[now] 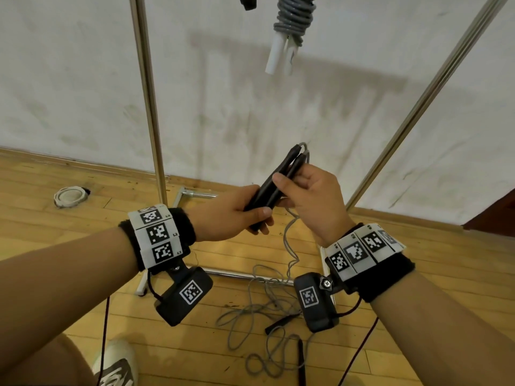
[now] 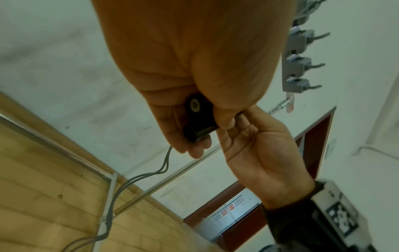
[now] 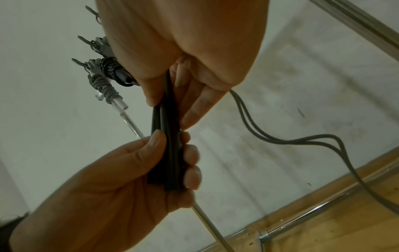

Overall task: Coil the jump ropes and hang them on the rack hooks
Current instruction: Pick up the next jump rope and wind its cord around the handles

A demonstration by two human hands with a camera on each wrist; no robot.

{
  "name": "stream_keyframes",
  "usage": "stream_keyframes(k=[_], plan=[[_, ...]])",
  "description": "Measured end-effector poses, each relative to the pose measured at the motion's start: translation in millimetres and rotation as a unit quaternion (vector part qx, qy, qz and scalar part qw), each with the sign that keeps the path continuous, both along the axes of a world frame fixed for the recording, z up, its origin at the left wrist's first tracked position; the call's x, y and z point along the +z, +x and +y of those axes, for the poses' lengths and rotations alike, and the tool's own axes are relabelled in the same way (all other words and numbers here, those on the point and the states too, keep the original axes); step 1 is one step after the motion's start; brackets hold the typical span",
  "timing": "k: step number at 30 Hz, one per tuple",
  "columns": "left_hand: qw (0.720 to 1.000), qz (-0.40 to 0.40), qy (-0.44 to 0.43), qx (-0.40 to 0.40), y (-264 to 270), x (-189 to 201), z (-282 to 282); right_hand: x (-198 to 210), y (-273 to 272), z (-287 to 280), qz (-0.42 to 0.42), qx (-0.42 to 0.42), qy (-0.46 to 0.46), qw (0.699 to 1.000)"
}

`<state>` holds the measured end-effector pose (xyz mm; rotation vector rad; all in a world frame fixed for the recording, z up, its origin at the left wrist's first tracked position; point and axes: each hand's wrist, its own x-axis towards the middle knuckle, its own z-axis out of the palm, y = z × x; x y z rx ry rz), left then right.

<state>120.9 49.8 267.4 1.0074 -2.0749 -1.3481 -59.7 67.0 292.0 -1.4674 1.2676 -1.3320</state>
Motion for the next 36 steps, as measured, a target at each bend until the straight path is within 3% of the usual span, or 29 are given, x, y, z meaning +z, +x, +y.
stream_keyframes(k=[3,6,11,14,18,22,27,31,36], plan=[[1.0,0.01,0.004,0.008,0,5,2,3,0,2,-0.012,0.012,0.004,1.0],[1.0,-0.005,-0.026,0.016,3,15,0,7,-14,1,0.064,0.021,-0.01,0.998],[0.999,-0.01,-0.032,-0.021,13,33,-6,-1,-46,-9,0.199,-0.129,-0.09,0.967],[0.998,-0.004,-0.016,-0.064,16,39,-5,-3,-53,-11,0.226,-0.072,-0.078,0.968],[0.998,0.019,-0.019,-0.063,15,42,-5,-5,-50,-11,0.179,0.011,0.001,0.984],[0.998,0.048,-0.028,0.034,21,40,-13,-5,-45,-7,0.119,0.032,0.026,0.992],[0.987,0.049,-0.022,0.154,29,33,-26,3,-41,-5,-0.107,0.036,0.068,0.991],[0.98,0.021,-0.015,0.197,26,26,-28,-2,-31,1,-0.024,0.062,0.047,0.997],[0.991,0.019,0.001,0.134,12,23,-17,-11,-8,8,0.006,0.12,0.018,0.993]])
